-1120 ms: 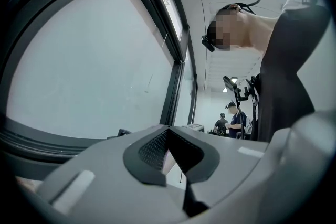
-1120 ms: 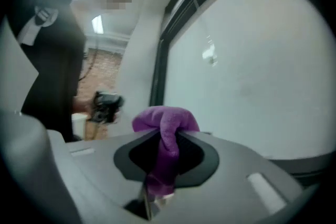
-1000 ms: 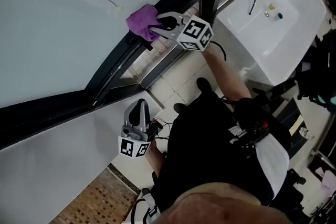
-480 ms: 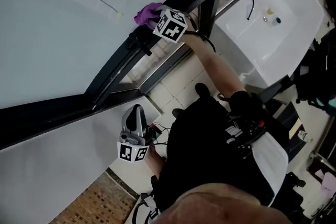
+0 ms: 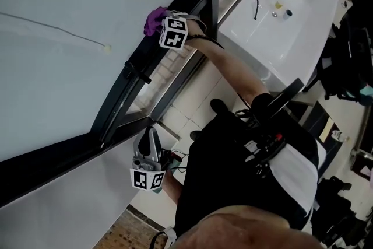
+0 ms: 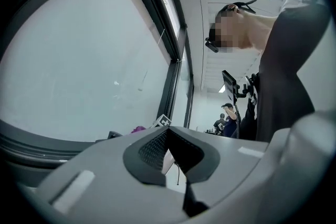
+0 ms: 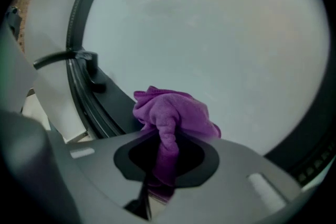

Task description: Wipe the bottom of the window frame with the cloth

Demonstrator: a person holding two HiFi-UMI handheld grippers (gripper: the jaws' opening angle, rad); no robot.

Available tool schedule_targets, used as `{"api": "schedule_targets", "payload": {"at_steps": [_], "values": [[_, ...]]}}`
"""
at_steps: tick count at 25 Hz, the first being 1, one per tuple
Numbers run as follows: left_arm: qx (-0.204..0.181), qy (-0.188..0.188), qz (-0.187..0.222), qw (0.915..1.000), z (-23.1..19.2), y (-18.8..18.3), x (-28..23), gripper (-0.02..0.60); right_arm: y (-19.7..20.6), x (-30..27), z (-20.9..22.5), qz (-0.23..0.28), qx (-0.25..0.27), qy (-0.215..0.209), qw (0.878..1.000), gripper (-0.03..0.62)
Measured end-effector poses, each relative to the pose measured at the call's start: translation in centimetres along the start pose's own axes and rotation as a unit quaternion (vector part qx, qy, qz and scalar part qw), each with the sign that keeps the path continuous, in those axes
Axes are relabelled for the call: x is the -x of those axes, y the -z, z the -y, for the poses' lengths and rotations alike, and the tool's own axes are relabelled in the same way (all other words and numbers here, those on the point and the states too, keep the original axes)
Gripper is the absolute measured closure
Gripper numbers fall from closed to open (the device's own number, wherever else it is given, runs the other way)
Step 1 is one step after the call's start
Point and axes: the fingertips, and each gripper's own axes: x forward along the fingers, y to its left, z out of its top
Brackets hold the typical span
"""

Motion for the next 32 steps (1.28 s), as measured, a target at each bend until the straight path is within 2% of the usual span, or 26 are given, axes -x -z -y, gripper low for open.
{"api": "schedule_targets", "payload": {"at_steps": [4,6,9,11,12,13,14,15,16,17,19,21,23,25,28,32], "values": [[0.001,-0.005,-0.003,1.0,-0.1,0.0,-0.3,0.581,6.3,1.1,9.9,-0.055,-0.056,0.087,0.993,0.531],[0.0,-0.006,-0.001,1.0,0.0,-0.1,-0.4,0.581,8.3,1.5,13.1,-0.093,-0.056,0.133,0.985,0.53],[-0.005,-0.007,0.006,0.9999,0.0,-0.4,-0.2,0.581,9.5,1.0,14.8,-0.154,-0.011,0.196,0.968,0.531],[-0.006,-0.01,0.011,0.9999,-0.2,-0.6,0.2,0.581,9.5,1.6,14.7,-0.165,-0.002,0.215,0.963,0.531],[-0.006,-0.013,0.012,0.9998,-0.4,-0.7,0.5,0.581,8.7,2.6,13.6,-0.146,-0.017,0.207,0.967,0.53],[-0.004,-0.019,0.012,0.9997,-0.7,-0.7,1.1,0.581,6.7,3.8,11.5,-0.103,-0.041,0.18,0.977,0.53],[-0.002,-0.025,0.013,0.9996,-1.2,-0.6,1.6,0.581,3.8,5.0,8.6,-0.041,-0.071,0.134,0.988,0.53],[0.001,-0.029,0.014,0.9995,-1.6,-0.5,2.0,0.581,0.4,5.7,5.3,0.027,-0.099,0.074,0.992,0.53],[0.003,-0.032,0.016,0.9994,-1.9,-0.4,2.1,0.581,-2.8,5.9,2.1,0.083,-0.116,0.014,0.99,0.53],[0.005,-0.033,0.019,0.9993,-2.0,-0.4,2.2,0.581,-5.3,5.5,-0.9,0.114,-0.113,-0.033,0.986,0.53],[0.004,-0.033,0.024,0.9992,-1.8,-0.5,2.2,0.581,-7.7,2.6,-5.7,0.105,-0.055,-0.072,0.99,0.53],[-0.002,-0.035,0.025,0.9991,-1.8,-1.0,2.6,0.581,-7.7,-0.4,-8.7,0.064,0.006,-0.076,0.995,0.53],[-0.009,-0.034,0.024,0.9991,-2.0,-1.5,3.0,0.581,-7.0,-1.2,-8.7,0.048,0.021,-0.074,0.996,0.53],[-0.01,-0.035,0.027,0.999,-2.0,-1.6,3.3,0.581,-4.6,-1.2,-5.6,0.026,0.027,-0.042,0.998,0.53],[-0.003,-0.045,0.038,0.9983,-1.6,-1.3,3.7,0.581,0.7,-0.6,1.5,-0.022,0.015,0.016,1.0,0.53],[-0.007,-0.038,0.043,0.9983,-1.7,-1.4,4.0,0.581,5.9,0.5,9.8,-0.104,-0.001,0.104,0.989,0.53]]}}
